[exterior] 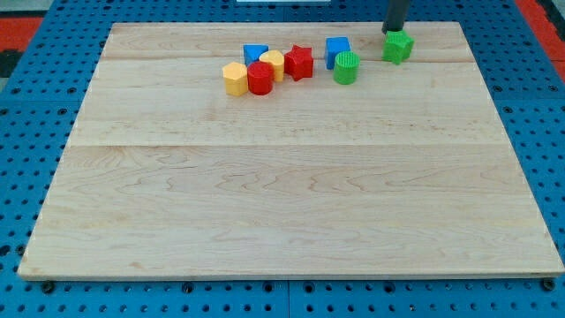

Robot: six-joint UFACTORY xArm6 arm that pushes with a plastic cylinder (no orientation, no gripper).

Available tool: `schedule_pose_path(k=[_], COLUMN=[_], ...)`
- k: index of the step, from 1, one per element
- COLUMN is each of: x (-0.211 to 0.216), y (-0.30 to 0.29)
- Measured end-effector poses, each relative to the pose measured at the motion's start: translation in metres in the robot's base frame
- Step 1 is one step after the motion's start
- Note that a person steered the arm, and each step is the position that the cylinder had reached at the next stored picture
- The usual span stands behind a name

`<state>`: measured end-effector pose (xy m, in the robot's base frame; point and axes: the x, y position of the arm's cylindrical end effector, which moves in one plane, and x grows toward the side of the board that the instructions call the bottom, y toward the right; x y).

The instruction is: Move the blue cube and green circle to a bit down

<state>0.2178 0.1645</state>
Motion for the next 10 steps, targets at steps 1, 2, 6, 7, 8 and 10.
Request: schedule_pose_path(k=[1, 2, 6, 7, 8, 10], x=[0.012, 0.024, 0.014, 0.019, 0.019, 0.019], y=[0.000, 0.000, -0.097, -0.104, -0.104, -0.104])
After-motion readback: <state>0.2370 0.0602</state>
